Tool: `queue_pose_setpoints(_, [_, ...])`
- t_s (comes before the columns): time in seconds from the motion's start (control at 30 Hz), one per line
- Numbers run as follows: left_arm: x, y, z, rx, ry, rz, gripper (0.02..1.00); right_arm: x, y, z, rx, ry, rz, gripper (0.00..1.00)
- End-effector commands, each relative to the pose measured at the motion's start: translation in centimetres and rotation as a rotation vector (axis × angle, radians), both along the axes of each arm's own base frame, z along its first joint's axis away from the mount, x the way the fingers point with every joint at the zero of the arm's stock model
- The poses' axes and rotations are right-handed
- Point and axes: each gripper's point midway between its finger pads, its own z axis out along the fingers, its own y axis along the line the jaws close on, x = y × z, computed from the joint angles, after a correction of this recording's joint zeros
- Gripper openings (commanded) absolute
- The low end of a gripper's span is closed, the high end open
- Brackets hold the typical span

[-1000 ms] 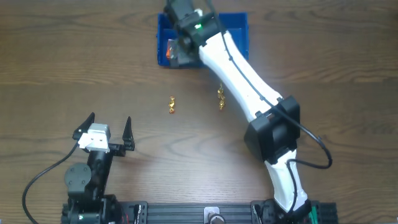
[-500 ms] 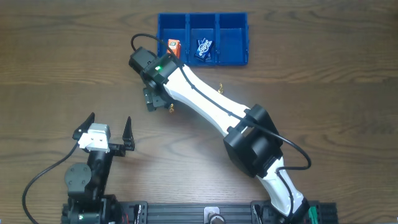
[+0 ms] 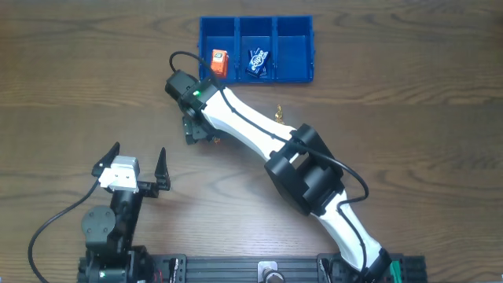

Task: Sort Candies Into Trays

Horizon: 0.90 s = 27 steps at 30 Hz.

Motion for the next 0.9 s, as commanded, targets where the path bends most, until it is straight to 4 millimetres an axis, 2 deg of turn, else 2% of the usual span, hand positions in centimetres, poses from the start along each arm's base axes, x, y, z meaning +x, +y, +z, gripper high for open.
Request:
queue_pose_setpoints(0.03, [-0.1,-0.2,-1.6,0.012,0.045,-0.012,0.998,0.2,-0.2,-1.5,-0.015,0.005,-0.054,1.000])
queue_pose_setpoints(0.33, [-0.1,-0.2,-1.6,0.012,0.045,-0.012,0.996,1.0,-0.7,-1.6,-0.009,-0.009,-0.158,0.993])
queue_pose_setpoints(0.53, [-0.1,-0.2,-1.6,0.012,0.045,-0.013,0.998,1.3,-0.8,-1.6,-0.003,-0.015,-0.164,0.796])
queue_pose_setpoints(0.73, [-0.1,-0.2,-1.6,0.012,0.045,-0.012,0.998,1.5,-0.9,-1.6,-0.004,-0.019,-0.165,0.520])
queue_pose_setpoints(0.9, [-0.1,-0.2,-1.6,0.012,0.045,-0.012,0.998,1.4,-0.9,-1.6,-0.005,-0.018,-0.162,0.481])
